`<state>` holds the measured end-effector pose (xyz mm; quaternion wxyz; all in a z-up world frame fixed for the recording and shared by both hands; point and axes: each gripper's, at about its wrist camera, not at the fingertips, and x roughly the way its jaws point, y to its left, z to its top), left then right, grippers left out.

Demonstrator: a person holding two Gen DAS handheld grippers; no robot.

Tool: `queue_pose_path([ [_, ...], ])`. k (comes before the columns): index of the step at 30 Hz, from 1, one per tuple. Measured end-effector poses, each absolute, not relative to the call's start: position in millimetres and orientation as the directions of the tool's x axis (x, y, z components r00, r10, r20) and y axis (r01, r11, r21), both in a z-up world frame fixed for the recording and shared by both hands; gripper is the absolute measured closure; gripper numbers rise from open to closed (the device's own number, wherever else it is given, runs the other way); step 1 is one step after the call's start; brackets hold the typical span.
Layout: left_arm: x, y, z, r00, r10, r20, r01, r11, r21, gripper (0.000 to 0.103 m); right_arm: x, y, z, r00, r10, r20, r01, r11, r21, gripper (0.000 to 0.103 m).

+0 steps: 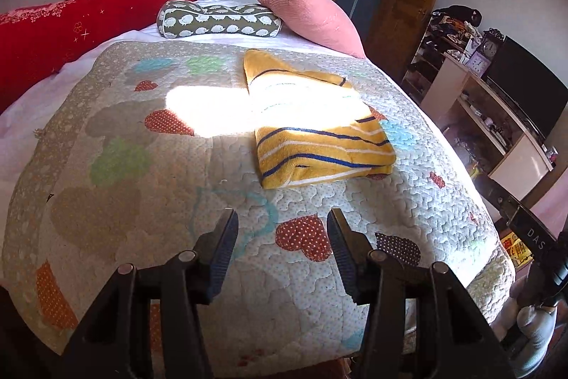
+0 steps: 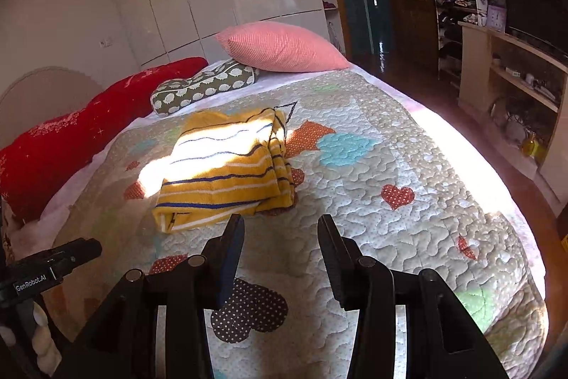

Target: Fold small clothes

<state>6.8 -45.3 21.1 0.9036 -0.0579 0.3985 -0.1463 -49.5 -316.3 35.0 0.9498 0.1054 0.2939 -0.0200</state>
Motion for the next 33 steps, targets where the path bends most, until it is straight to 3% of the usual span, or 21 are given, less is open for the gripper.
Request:
queue_pose_path([
  [1, 4, -45, 25, 0.648, -0.312, -0.695, 0.219, 0.950, -0.223, 0.050, -57, -314, 45, 0.847, 0.001, -0.532, 0.108, 0.979, 0.172, 0.052],
  [5, -6, -44, 37, 0.680, -0.310, -0.665, 0.223, 0.951, -0.216, 0.046, -87, -310, 73, 0.921, -0.159, -0.355, 0.203, 0.975, 0.090, 0.006],
  [6, -7, -44, 39, 0.688, -0.309, -0.657, 0.224, 0.951, -0.213, 0.046, -88, -312, 75, 0.924, -0.162, -0.346, 0.206, 0.974, 0.096, 0.003],
  [8, -9, -43, 41, 0.700, -0.304, -0.646, 0.222, 0.953, -0.208, 0.043, -77, -316, 73, 0.896, -0.134, -0.423, 0.193, 0.976, 0.100, 0.003],
  [11, -7, -39, 39, 0.700, -0.303, -0.647, 0.211, 0.953, -0.218, 0.037, -71, -311, 65, 0.885, -0.118, -0.451, 0.181, 0.979, 0.098, 0.003],
  [17, 8, -20, 26, 0.668, -0.275, -0.691, 0.155, 0.960, -0.233, 0.036, -42, -303, 28, 0.824, 0.005, -0.567, 0.109, 0.980, 0.166, 0.003],
  [20, 22, -7, 17, 0.652, -0.235, -0.720, 0.119, 0.971, -0.209, 0.036, -26, -303, 4, 0.780, 0.067, -0.622, 0.079, 0.976, 0.204, 0.022],
  [21, 29, -4, 14, 0.640, -0.228, -0.734, 0.114, 0.973, -0.202, 0.036, -21, -305, -2, 0.768, 0.097, -0.633, 0.063, 0.972, 0.225, 0.023],
  [26, 89, -1, 8, 0.546, -0.296, -0.784, 0.141, 0.955, -0.262, 0.035, 39, -331, -5, 0.737, 0.247, -0.630, -0.011, 0.935, 0.354, 0.023],
  [29, 140, -14, 8, 0.488, -0.380, -0.786, 0.194, 0.925, -0.326, 0.022, 98, -359, -10, 0.705, 0.373, -0.603, -0.036, 0.868, 0.495, 0.015],
  [33, 219, -32, -16, 0.389, -0.452, -0.803, 0.207, 0.892, -0.401, 0.022, 180, -383, -43, 0.630, 0.483, -0.608, 0.005, 0.781, 0.625, 0.014],
])
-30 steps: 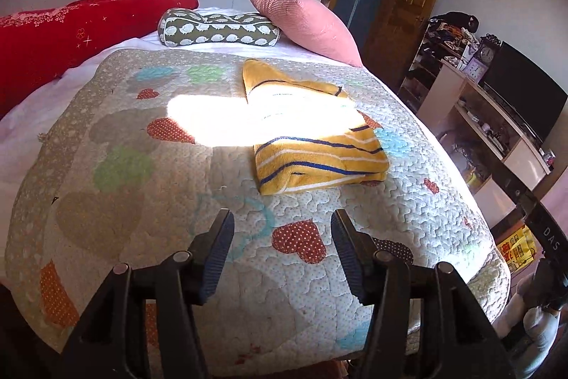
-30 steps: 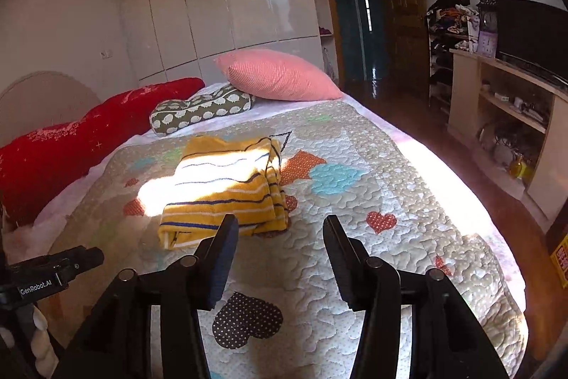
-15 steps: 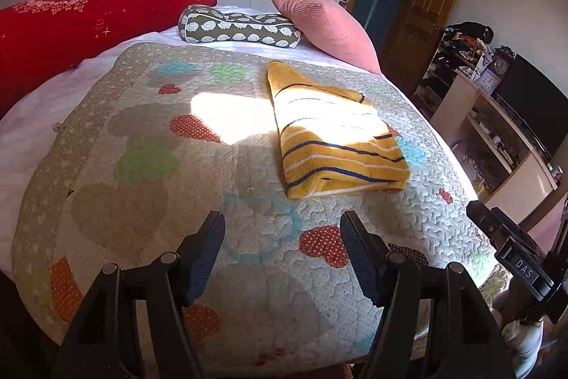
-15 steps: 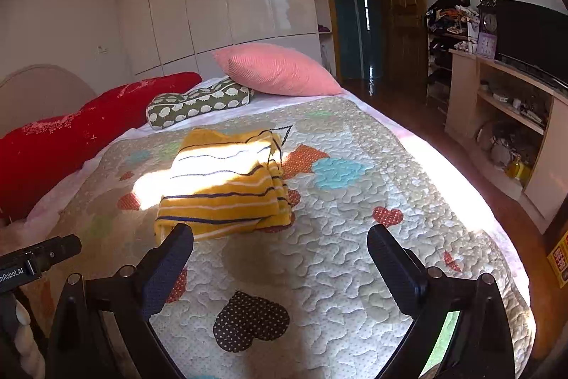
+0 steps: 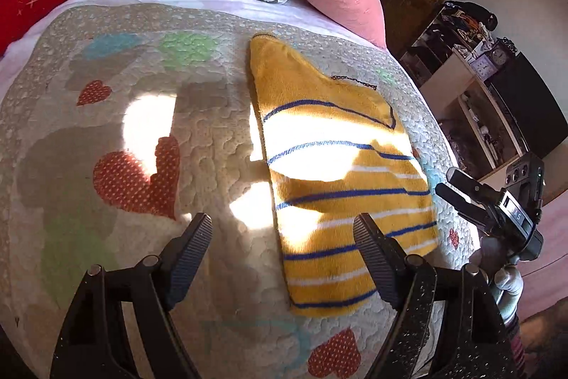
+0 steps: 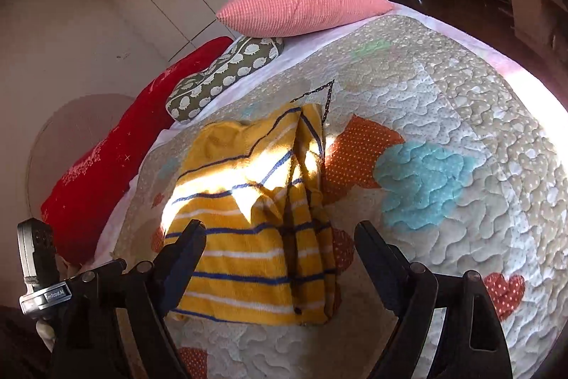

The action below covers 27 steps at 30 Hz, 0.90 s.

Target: Fold small clothes

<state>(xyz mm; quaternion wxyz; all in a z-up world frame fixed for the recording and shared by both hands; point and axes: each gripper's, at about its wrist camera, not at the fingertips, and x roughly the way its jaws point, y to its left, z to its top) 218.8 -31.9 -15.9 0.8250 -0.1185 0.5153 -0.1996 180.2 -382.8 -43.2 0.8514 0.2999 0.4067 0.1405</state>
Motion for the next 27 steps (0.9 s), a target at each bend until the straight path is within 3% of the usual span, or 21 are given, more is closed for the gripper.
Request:
queue_pose_path([
  [3, 268, -39, -43, 0.294, -0.551, -0.781, 0.157, 0.834, -0.529, 0.022, 226, -389, -69, 0.588, 0.552, -0.592, 0.053, 0.704, 0.708, 0.014],
  [10, 305, -74, -75, 0.205, -0.653, -0.729, 0.206, 0.757, -0.620, 0.020, 287, -365, -92, 0.538, 0.604, -0.588, 0.003, 0.696, 0.718, 0.016],
  [12, 299, -76, -71, 0.222, -0.652, -0.725, 0.218, 0.758, -0.615, 0.042, 290, -353, -94, 0.499, 0.685, -0.531, -0.006, 0.615, 0.788, 0.060],
  [15, 295, -62, -55, 0.218, -0.688, -0.692, 0.195, 0.725, -0.660, 0.055, 280, -342, -78, 0.526, 0.697, -0.488, -0.032, 0.589, 0.807, 0.063],
  [20, 300, -48, -23, 0.269, -0.648, -0.713, 0.205, 0.762, -0.615, 0.054, 278, -330, -53, 0.560, 0.729, -0.394, -0.080, 0.521, 0.850, 0.064],
  [23, 315, -46, -29, 0.315, -0.495, -0.810, 0.108, 0.866, -0.487, 0.046, 286, -321, -60, 0.580, 0.651, -0.490, -0.048, 0.628, 0.777, 0.061],
  [25, 316, -50, -38, 0.317, -0.384, -0.867, 0.092, 0.922, -0.375, 0.046, 288, -316, -65, 0.596, 0.455, -0.662, 0.021, 0.815, 0.579, 0.060],
  [27, 299, -47, -30, 0.364, -0.375, -0.852, 0.106, 0.926, -0.362, 0.046, 280, -313, -61, 0.601, 0.363, -0.712, 0.016, 0.886, 0.464, 0.049],
])
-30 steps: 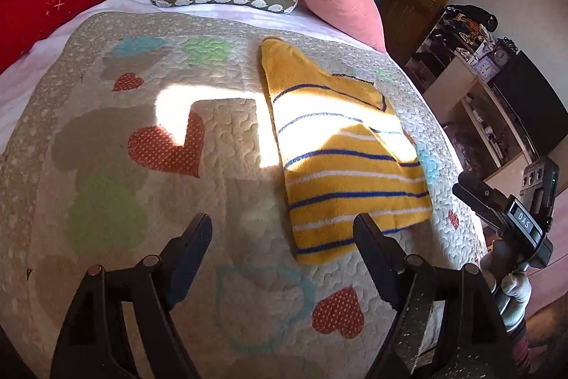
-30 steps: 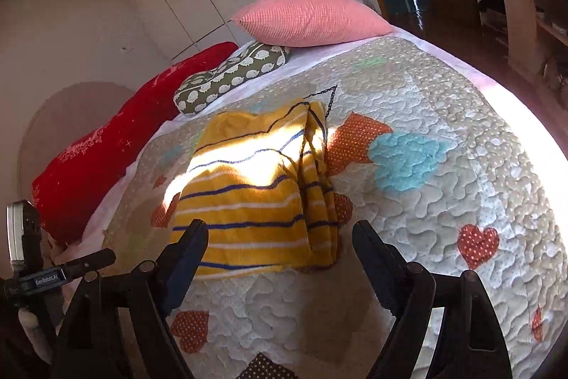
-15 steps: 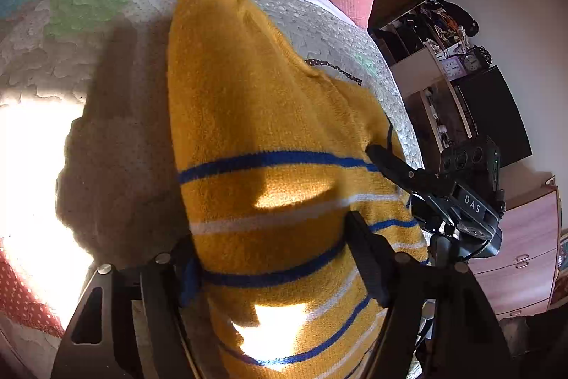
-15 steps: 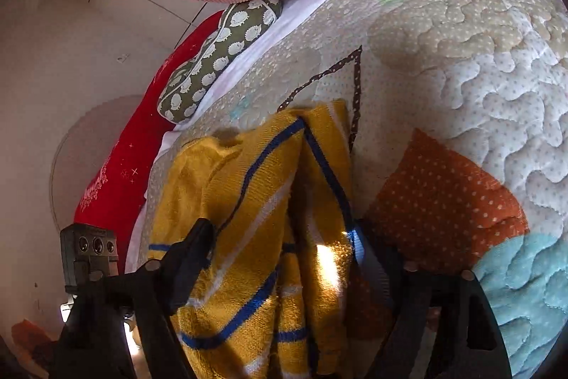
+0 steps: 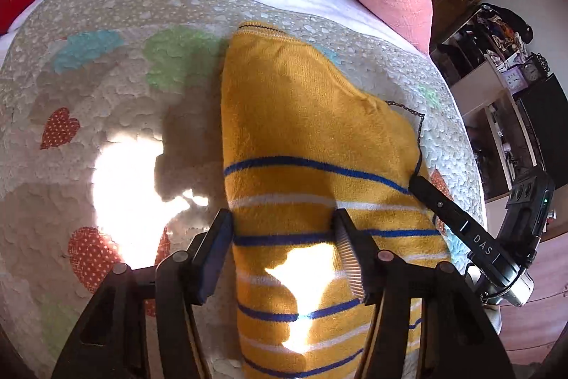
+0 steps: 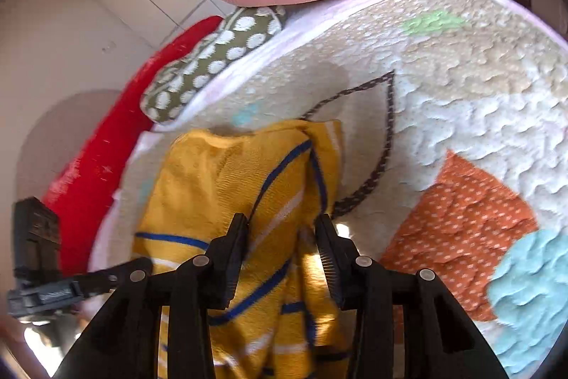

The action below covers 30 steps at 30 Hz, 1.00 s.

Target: Fold small clothes

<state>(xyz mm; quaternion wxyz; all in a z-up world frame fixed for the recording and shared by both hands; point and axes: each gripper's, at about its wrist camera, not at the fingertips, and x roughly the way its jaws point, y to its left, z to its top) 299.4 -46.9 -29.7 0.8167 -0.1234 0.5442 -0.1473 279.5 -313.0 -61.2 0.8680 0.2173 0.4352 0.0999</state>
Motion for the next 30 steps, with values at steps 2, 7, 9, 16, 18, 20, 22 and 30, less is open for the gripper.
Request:
queue_pose_path([
  [2, 273, -47, -14, 0.437, -0.341, -0.832, 0.148, 0.940, -0.307, 0.046, 259, -309, -39, 0.651, 0.294, -0.700, -0.011, 0.926, 0.379, 0.049],
  [7, 218, -53, -29, 0.447, -0.318, -0.836, 0.189, 0.947, -0.259, 0.046, 204, -295, 5, 0.683, 0.453, -0.573, -0.176, 0.864, 0.472, 0.055],
  [9, 208, -59, -47, 0.409, -0.331, -0.850, 0.177, 0.943, -0.282, 0.044, 195, -294, -7, 0.623, 0.570, -0.535, -0.186, 0.773, 0.607, 0.062],
  [16, 181, -52, -66, 0.371, -0.364, -0.855, 0.158, 0.931, -0.328, 0.038, 165, -317, -83, 0.596, 0.544, -0.591, 0.010, 0.731, 0.683, 0.088],
  [18, 166, -46, -61, 0.371, -0.364, -0.854, 0.150, 0.931, -0.332, 0.038, 145, -321, -74, 0.627, 0.497, -0.600, 0.035, 0.751, 0.660, 0.080],
  [20, 144, -38, -53, 0.393, -0.349, -0.851, 0.133, 0.937, -0.322, 0.038, 118, -321, -62, 0.661, 0.448, -0.602, 0.019, 0.792, 0.611, 0.070],
  [22, 117, -30, -41, 0.443, -0.326, -0.835, 0.127, 0.945, -0.301, 0.038, 89, -319, -52, 0.689, 0.394, -0.609, 0.016, 0.831, 0.556, 0.062],
  [30, 31, 1, 35, 0.722, 0.003, -0.692, -0.043, 0.998, -0.041, 0.027, -5, -295, -32, 0.751, 0.272, -0.602, 0.037, 0.893, 0.449, 0.045],
])
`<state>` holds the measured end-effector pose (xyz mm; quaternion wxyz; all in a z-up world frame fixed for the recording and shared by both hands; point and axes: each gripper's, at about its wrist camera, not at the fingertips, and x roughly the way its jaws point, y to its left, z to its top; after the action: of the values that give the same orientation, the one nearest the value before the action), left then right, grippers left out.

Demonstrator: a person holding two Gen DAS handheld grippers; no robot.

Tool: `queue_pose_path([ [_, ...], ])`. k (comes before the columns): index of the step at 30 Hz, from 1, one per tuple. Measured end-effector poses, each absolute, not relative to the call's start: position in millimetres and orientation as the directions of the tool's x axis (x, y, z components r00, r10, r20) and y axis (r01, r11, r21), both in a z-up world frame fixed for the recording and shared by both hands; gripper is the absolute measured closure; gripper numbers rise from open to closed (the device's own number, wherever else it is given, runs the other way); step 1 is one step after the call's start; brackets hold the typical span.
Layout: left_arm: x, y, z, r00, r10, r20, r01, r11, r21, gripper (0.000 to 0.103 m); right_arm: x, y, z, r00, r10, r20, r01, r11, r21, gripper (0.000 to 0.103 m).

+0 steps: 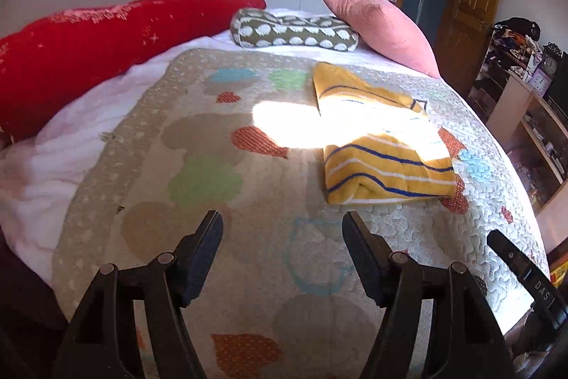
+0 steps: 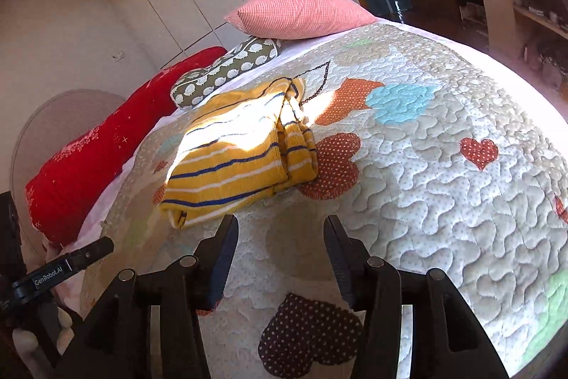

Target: Fold small clothes

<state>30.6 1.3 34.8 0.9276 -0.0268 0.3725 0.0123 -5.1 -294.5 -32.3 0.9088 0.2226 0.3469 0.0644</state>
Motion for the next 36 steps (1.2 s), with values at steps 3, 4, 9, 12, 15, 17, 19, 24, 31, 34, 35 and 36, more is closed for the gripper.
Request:
queue_pose_path([
  [3, 4, 9, 69, 0.795, 0.101, -0.598, -0.117, 0.993, 0.013, 0.004, -28, -272, -32, 0.738, 0.282, -0.613, 0.019, 0.900, 0.436, 0.043],
  [4, -5, 11, 79, 0.815, 0.120, -0.567, -0.136, 0.991, 0.014, 0.003, -33, -264, -32, 0.739, 0.267, -0.619, 0.022, 0.908, 0.419, 0.043],
  [9, -45, 15, 112, 0.876, 0.172, -0.451, -0.178, 0.984, 0.029, 0.000, -49, -233, -29, 0.738, 0.258, -0.624, 0.002, 0.923, 0.385, 0.041],
  [12, -58, 8, 115, 0.879, 0.224, -0.420, -0.207, 0.974, 0.087, 0.000, -52, -226, -25, 0.743, 0.256, -0.618, -0.012, 0.929, 0.370, 0.040],
  [15, -59, 2, 112, 0.879, 0.187, -0.439, -0.169, 0.982, 0.079, 0.000, -55, -224, -21, 0.747, 0.246, -0.618, -0.016, 0.935, 0.353, 0.037],
  [17, -56, -2, 106, 0.859, 0.146, -0.490, -0.136, 0.989, 0.056, 0.000, -58, -224, -20, 0.747, 0.241, -0.620, -0.011, 0.936, 0.351, 0.036],
  [19, -49, -6, 96, 0.831, 0.101, -0.547, -0.094, 0.995, 0.040, 0.000, -59, -227, -19, 0.750, 0.229, -0.620, 0.001, 0.938, 0.347, 0.036],
  [24, -37, -16, 71, 0.756, 0.052, -0.653, -0.042, 0.999, 0.032, 0.000, -60, -234, -20, 0.750, 0.191, -0.633, 0.037, 0.943, 0.329, 0.034],
  [31, -39, -21, 65, 0.736, 0.013, -0.677, -0.012, 1.000, 0.007, 0.000, -64, -231, -17, 0.763, 0.160, -0.626, 0.042, 0.954, 0.296, 0.034],
  [34, -41, -24, 66, 0.744, 0.018, -0.668, -0.005, 1.000, 0.021, 0.000, -65, -227, -16, 0.764, 0.159, -0.626, 0.032, 0.958, 0.284, 0.033],
  [35, -42, -25, 66, 0.746, 0.015, -0.666, 0.001, 1.000, 0.023, 0.000, -65, -227, -17, 0.762, 0.160, -0.627, 0.031, 0.959, 0.282, 0.032],
  [36, -42, -27, 65, 0.746, 0.013, -0.665, 0.006, 1.000, 0.026, 0.000, -65, -226, -17, 0.762, 0.157, -0.629, 0.032, 0.960, 0.279, 0.032],
])
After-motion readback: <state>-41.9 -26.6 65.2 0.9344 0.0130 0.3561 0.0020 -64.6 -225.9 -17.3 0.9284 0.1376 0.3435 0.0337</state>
